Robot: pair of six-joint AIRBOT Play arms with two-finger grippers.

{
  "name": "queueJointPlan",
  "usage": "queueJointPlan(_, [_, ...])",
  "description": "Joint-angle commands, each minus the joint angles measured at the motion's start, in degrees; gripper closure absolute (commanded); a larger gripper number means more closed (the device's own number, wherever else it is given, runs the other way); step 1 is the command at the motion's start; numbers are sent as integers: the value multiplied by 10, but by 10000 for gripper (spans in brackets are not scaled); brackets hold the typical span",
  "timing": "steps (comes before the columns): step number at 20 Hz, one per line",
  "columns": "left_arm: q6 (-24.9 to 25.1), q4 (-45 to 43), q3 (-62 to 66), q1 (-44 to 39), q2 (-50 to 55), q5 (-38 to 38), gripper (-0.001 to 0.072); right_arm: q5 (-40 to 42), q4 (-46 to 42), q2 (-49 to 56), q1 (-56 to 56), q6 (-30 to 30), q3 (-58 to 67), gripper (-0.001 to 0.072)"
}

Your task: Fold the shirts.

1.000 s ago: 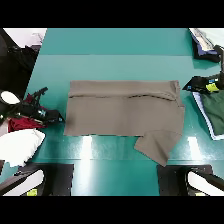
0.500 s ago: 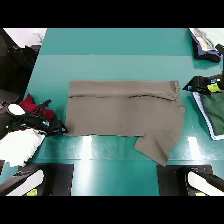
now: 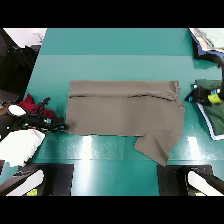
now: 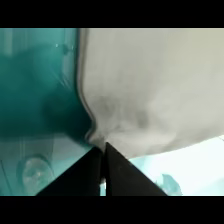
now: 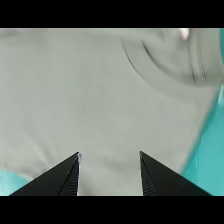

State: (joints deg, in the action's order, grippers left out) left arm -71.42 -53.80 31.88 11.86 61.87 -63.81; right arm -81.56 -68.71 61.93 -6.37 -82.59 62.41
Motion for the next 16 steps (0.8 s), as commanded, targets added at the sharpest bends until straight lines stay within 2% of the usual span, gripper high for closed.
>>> queueJointPlan(1, [10, 15, 30, 0, -1, -12, 682, -40, -59, -54, -66, -21, -142, 279])
queueJointPlan(4, [14, 24, 51, -22, -2, 6, 683, -67, -31, -85, -133, -21, -267, 274])
queueJointPlan(7, [13, 24, 55, -67, -1, 30, 682, -36, -17, -105, -142, -21, -343, 275])
queueJointPlan(10, [13, 24, 55, -94, -2, 36, 683, 4, 12, -107, -109, -26, -374, 277])
queueJointPlan(15, [13, 23, 55, -95, -2, 31, 682, 84, 12, -107, -27, -70, -394, 283])
queueJointPlan(16, [13, 23, 55, -95, -2, 31, 682, 89, 12, -107, -16, -71, -397, 335])
